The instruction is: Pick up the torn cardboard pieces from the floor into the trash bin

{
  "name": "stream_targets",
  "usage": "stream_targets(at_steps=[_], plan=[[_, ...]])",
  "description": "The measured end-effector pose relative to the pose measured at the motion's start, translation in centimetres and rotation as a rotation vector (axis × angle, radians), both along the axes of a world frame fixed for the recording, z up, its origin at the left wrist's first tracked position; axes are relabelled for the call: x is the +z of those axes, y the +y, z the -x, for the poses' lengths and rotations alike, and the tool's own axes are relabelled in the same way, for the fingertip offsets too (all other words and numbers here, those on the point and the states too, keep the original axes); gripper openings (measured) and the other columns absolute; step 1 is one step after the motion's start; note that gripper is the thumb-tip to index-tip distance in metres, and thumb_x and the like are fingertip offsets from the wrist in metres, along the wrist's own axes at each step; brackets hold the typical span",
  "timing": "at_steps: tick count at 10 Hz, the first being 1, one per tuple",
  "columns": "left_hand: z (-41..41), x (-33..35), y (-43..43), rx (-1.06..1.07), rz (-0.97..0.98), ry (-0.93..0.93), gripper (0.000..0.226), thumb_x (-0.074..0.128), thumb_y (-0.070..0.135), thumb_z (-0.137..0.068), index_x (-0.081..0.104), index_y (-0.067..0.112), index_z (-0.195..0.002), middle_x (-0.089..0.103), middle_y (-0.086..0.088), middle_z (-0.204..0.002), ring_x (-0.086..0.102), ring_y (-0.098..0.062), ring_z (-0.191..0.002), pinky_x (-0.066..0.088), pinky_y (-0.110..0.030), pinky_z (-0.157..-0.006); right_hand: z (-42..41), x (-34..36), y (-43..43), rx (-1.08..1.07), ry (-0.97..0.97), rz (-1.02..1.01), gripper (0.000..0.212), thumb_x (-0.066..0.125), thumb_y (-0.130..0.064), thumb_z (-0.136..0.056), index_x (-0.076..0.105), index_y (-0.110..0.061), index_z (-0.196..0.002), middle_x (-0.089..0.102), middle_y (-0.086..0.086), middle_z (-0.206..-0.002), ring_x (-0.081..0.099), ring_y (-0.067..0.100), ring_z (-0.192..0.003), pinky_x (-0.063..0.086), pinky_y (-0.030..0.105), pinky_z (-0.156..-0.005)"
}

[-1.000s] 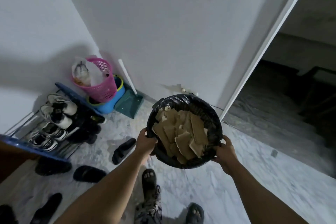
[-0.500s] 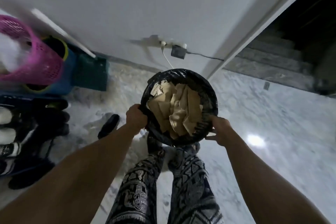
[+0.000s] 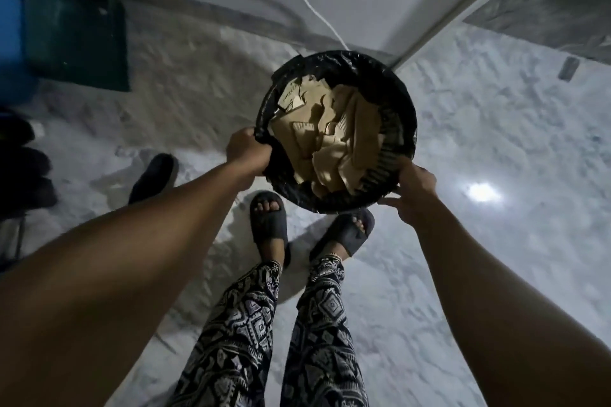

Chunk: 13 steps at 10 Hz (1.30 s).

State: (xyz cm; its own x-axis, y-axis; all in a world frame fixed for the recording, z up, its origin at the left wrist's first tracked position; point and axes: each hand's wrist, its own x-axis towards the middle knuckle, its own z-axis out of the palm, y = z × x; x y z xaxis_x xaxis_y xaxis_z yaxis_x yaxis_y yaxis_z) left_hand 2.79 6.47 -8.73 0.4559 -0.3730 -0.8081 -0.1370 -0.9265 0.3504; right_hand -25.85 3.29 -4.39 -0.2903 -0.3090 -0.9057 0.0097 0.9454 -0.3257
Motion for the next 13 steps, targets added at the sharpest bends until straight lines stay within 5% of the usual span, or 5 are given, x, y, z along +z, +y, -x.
stream_targets(at_steps=[3, 4, 5, 7, 13], plan=[[2.8, -3.2, 0.1, -0.300, 0.120, 0.015, 0.059, 0.071, 0.013, -0.075, 0.052, 0.022, -0.130, 0.064, -0.003, -0.121, 0.062, -0.023, -0.108, 0.054, -0.035, -0.090, 0.7, -6.2, 1.9, 0.139, 0.087, 0.160, 0.046, 0.072, -0.023, -0.067, 0.064, -0.026, -0.111, 0.072, 0.001, -0.101, 0.065, 0.025, -0.084, 0.059, 0.049, -0.078], [3.8, -3.4, 1.9, -0.595, 0.155, -0.060, 0.108, 0.084, 0.021, -0.072, 0.015, 0.016, -0.155, 0.024, -0.013, -0.156, 0.036, -0.029, -0.139, 0.043, -0.035, -0.105, 0.4, -6.3, 4.2, 0.550, 0.250, 0.293, 0.090, 0.084, -0.030, -0.054, 0.042, -0.033, -0.133, 0.060, -0.001, -0.125, 0.060, 0.025, -0.109, 0.053, 0.041, -0.079], [5.2, -3.9, 3.8, -0.759, 0.135, -0.162, 0.138, 0.090, 0.029, -0.065, -0.013, 0.012, -0.155, -0.020, -0.006, -0.162, 0.023, -0.029, -0.147, 0.052, -0.039, -0.092, -0.3, -7.6, 6.7, 0.814, 0.372, 0.288, 0.135, 0.093, -0.020, -0.059, 0.000, -0.018, -0.158, 0.007, 0.002, -0.165, 0.035, 0.025, -0.141, 0.046, 0.037, -0.094], [6.2, -6.0, 4.7, -0.770, 0.226, -0.279, 0.142, 0.092, 0.031, -0.060, -0.011, 0.012, -0.155, -0.027, -0.007, -0.160, 0.048, -0.032, -0.132, 0.053, -0.032, -0.061, -0.7, -9.7, 8.2, 0.820, 0.425, 0.343, 0.138, 0.091, -0.027, -0.065, -0.012, -0.020, -0.157, -0.020, 0.000, -0.165, 0.028, 0.029, -0.147, 0.053, 0.041, -0.089], [6.8, -2.0, -2.0, -0.872, 0.274, -0.328, 0.135, 0.085, 0.044, -0.067, -0.019, 0.030, -0.152, -0.007, -0.009, -0.164, 0.014, -0.043, -0.146, 0.033, -0.059, -0.109, 0.7, -5.4, 0.2, 0.958, 0.445, 0.450, 0.104, 0.069, -0.040, -0.087, -0.004, -0.019, -0.158, -0.001, 0.010, -0.166, 0.017, 0.034, -0.150, 0.039, 0.052, -0.111]])
